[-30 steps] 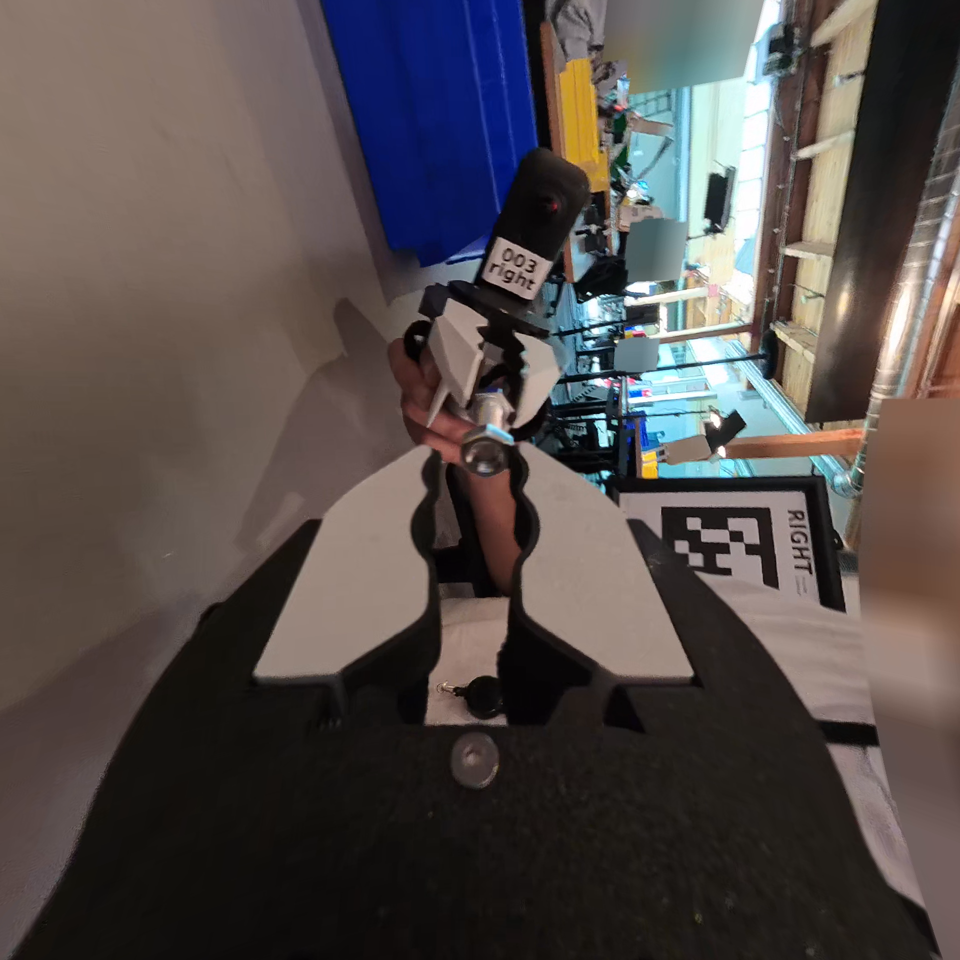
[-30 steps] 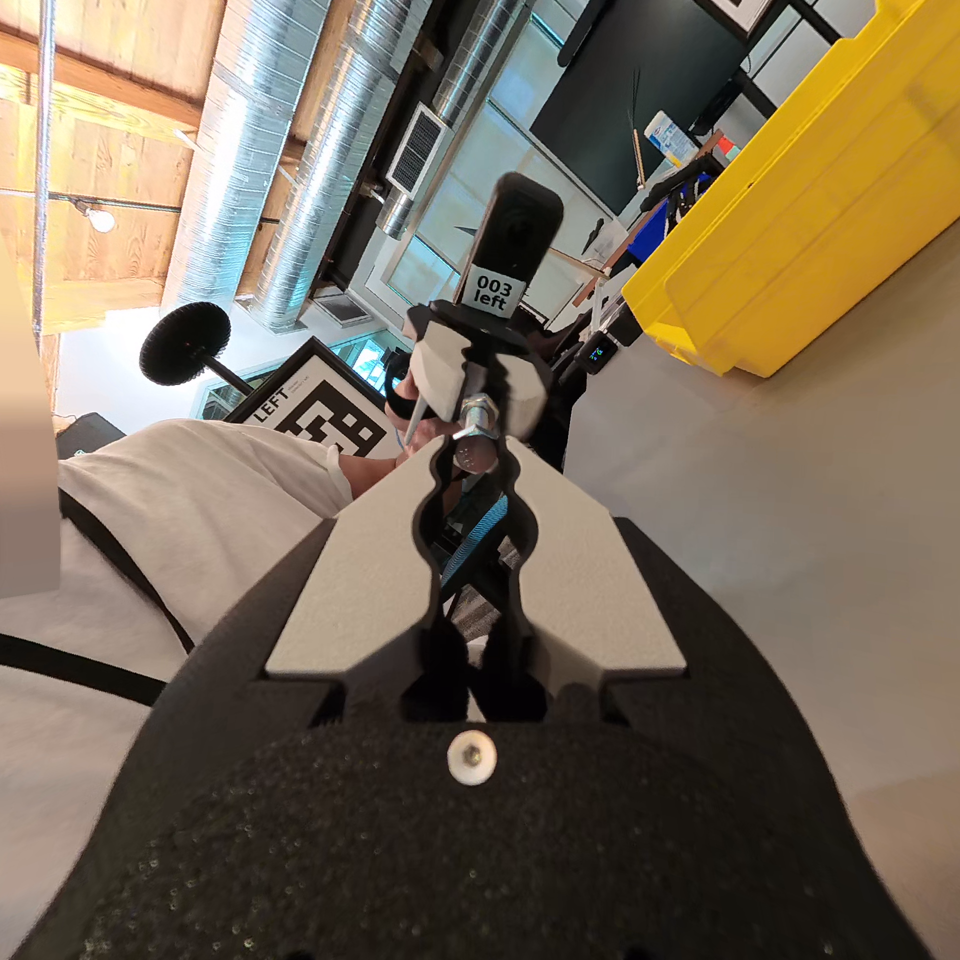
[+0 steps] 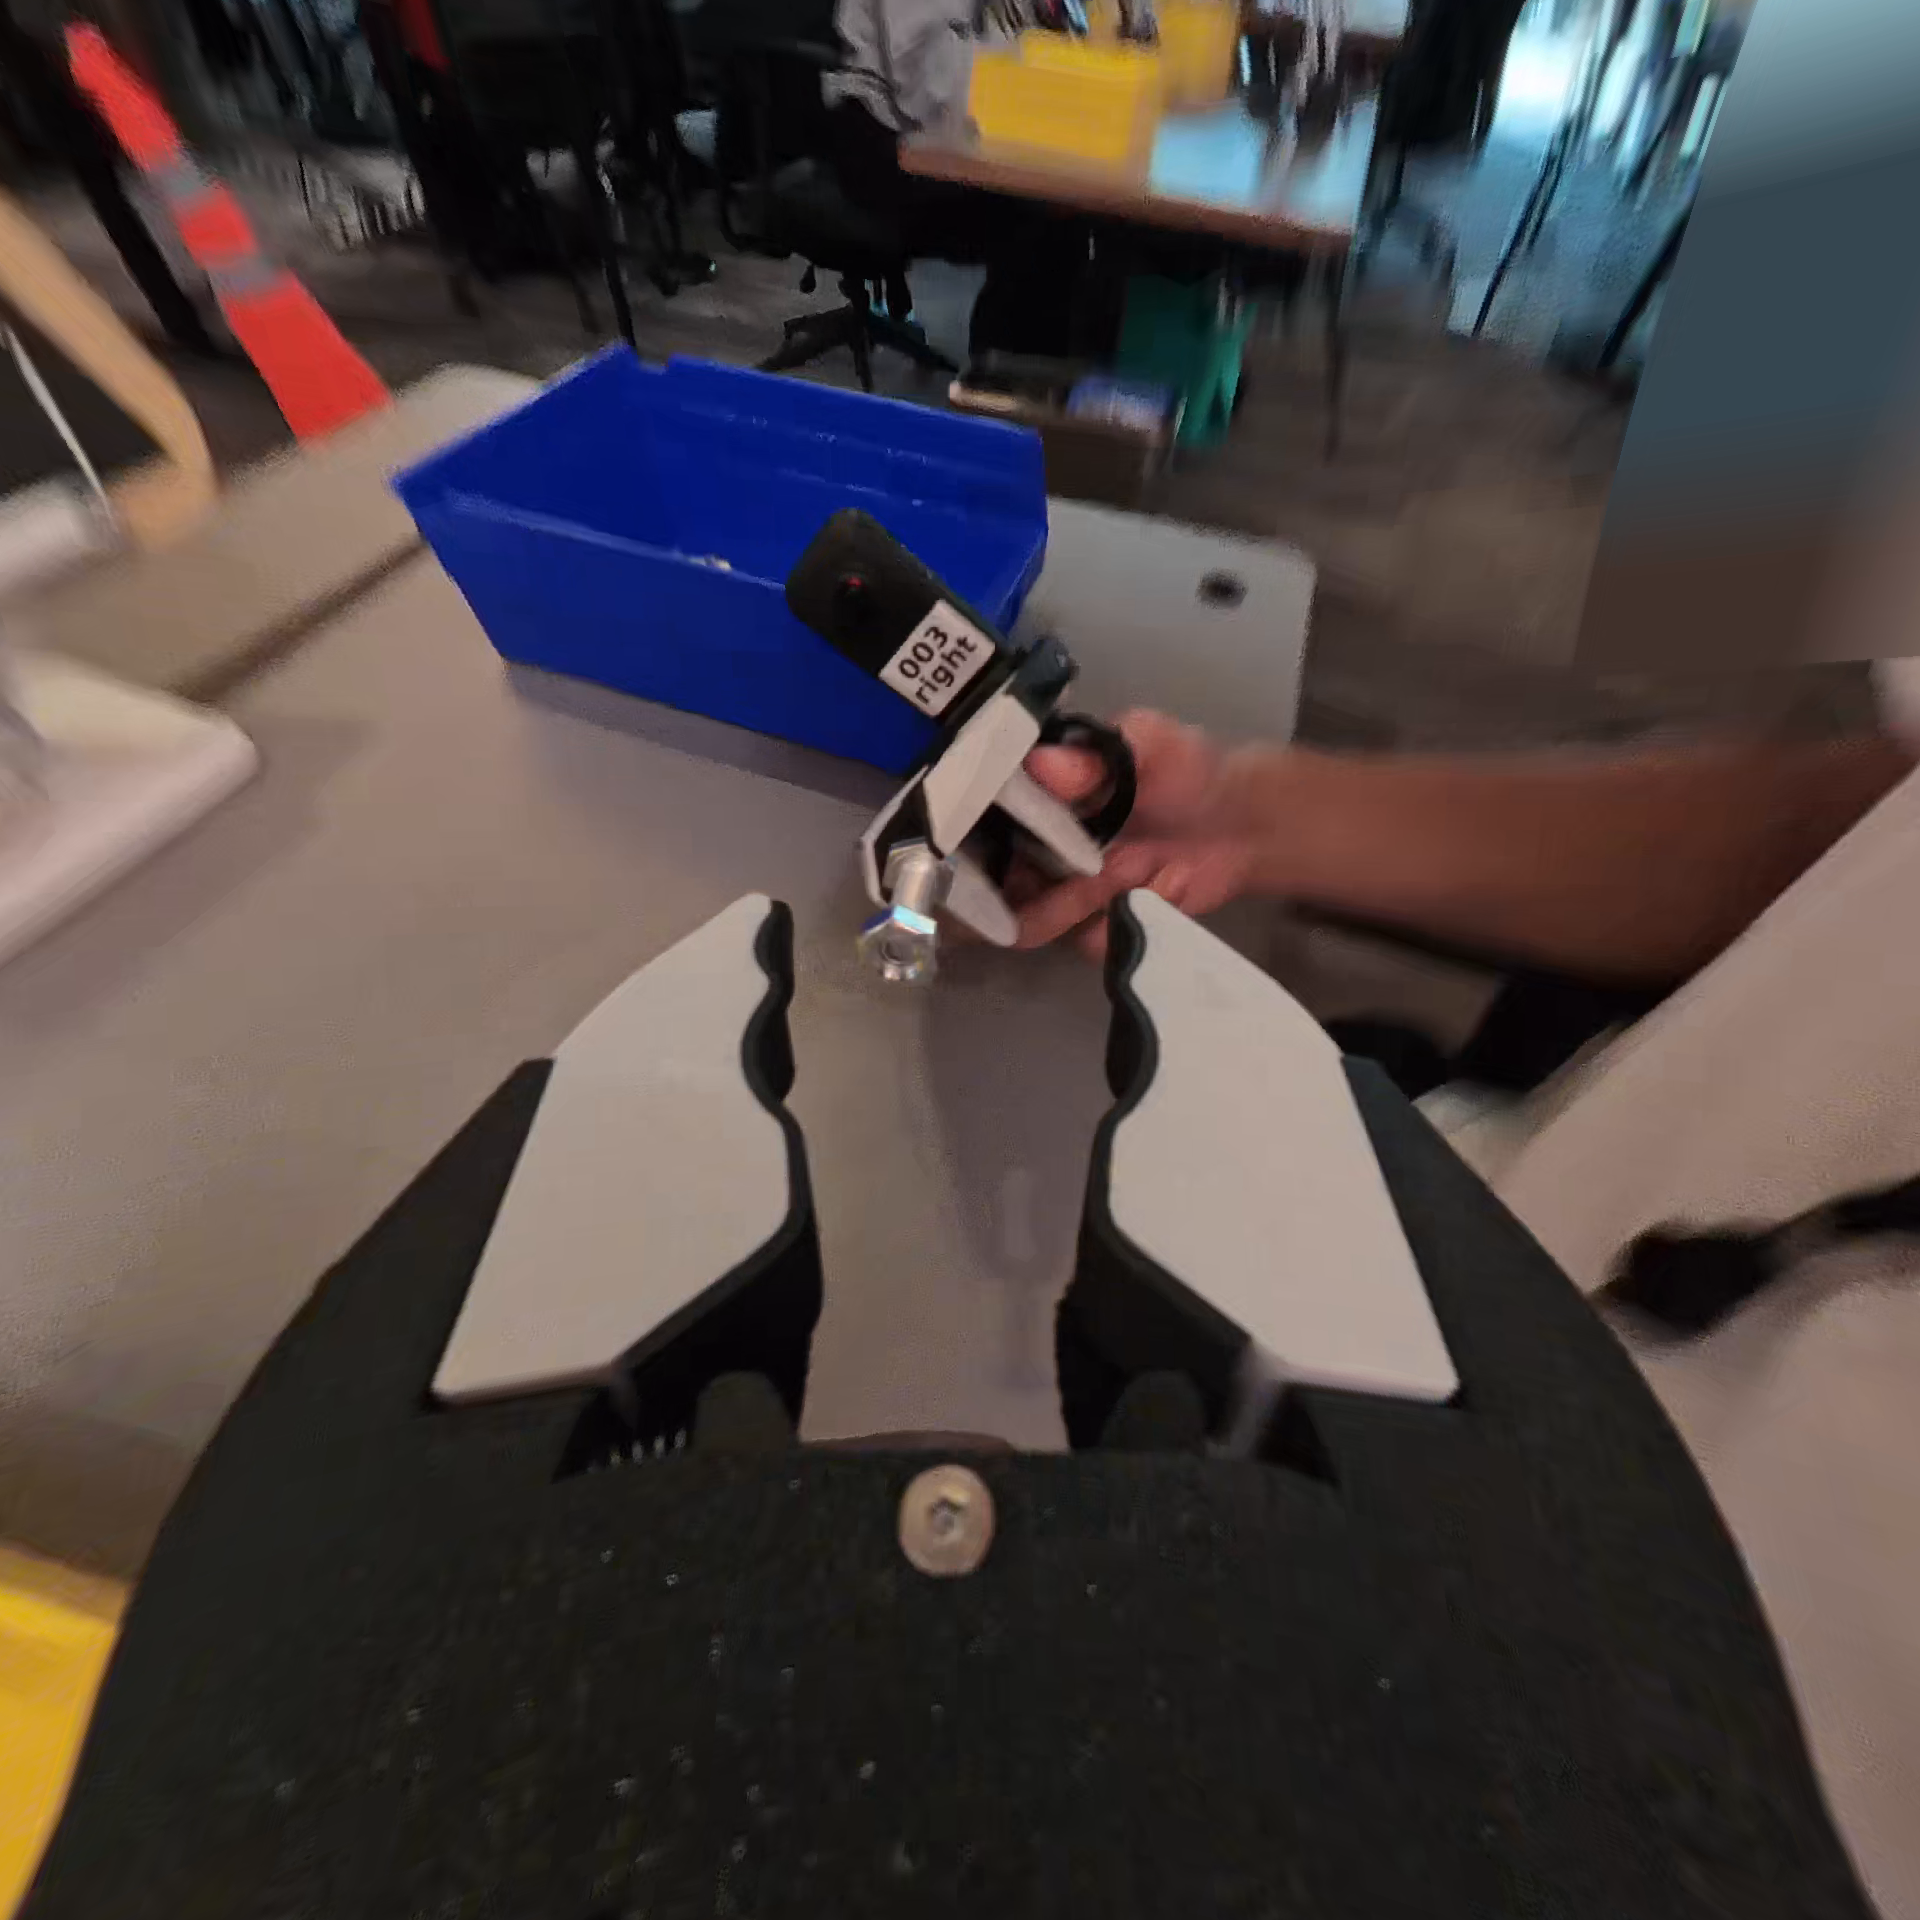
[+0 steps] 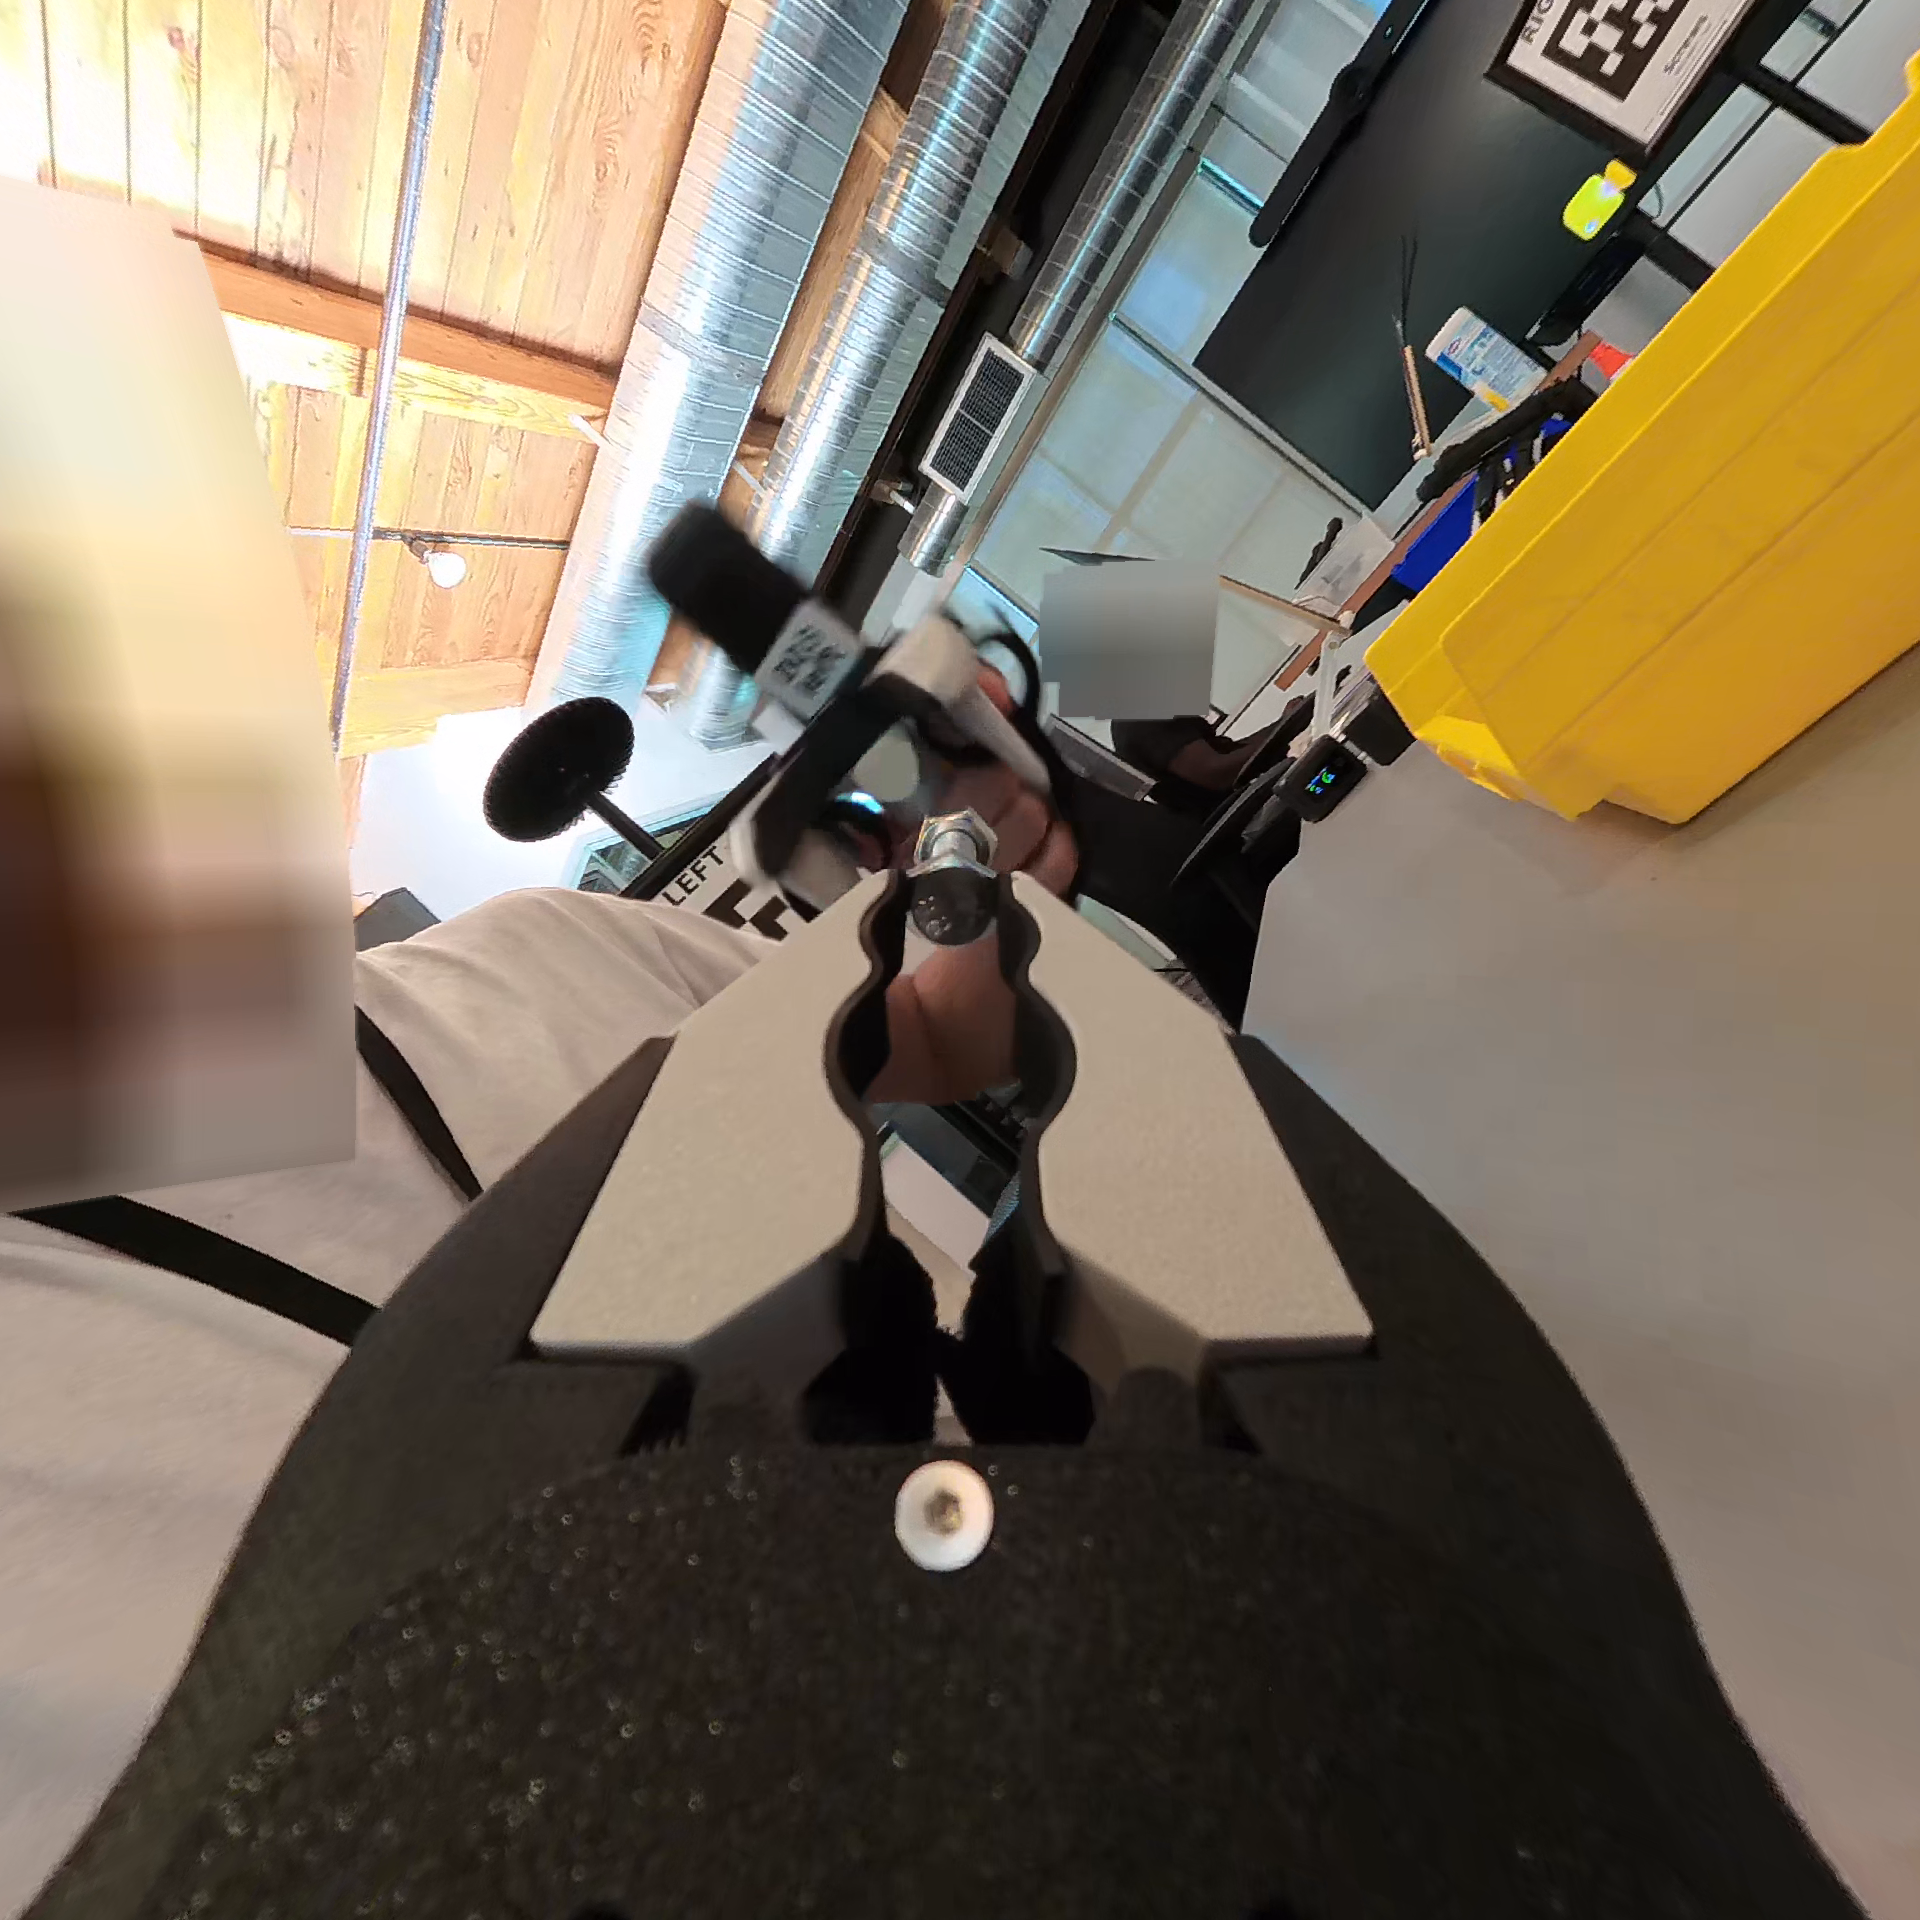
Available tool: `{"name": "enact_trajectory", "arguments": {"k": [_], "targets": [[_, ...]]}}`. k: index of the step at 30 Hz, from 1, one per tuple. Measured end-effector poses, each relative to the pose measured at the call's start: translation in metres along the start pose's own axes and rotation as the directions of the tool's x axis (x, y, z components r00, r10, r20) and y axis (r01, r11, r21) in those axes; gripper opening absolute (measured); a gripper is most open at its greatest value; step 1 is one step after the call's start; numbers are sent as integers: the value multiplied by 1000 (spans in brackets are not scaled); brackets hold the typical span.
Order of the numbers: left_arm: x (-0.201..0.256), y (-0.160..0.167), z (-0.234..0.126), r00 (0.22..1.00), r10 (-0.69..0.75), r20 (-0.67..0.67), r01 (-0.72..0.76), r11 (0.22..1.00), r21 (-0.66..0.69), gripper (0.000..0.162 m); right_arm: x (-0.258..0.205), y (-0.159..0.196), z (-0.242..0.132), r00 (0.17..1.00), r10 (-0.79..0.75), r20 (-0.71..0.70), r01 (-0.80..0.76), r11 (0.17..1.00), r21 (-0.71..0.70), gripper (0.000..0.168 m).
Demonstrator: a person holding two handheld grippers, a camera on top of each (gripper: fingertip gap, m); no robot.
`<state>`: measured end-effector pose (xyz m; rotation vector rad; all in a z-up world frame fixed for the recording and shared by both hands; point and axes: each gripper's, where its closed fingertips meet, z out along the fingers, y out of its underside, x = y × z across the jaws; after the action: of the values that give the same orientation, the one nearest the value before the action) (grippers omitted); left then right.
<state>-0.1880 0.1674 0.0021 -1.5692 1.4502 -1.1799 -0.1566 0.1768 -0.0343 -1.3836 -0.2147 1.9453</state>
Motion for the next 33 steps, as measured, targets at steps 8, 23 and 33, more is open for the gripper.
{"name": "enact_trajectory", "arguments": {"k": [8,23,33], "targets": [[-24,23,7,617,-777,-125,786,615,54,33,5,3,2,998,-42,-53,42,999,-17,16],[-14,23,25,712,-668,-215,677,735,-38,17,3,-1,2,996,-67,-65,68,998,10,16],[-32,28,36,603,798,16,-768,585,-260,17,11,-12,-7,998,47,-43,-43,994,104,16]]}}
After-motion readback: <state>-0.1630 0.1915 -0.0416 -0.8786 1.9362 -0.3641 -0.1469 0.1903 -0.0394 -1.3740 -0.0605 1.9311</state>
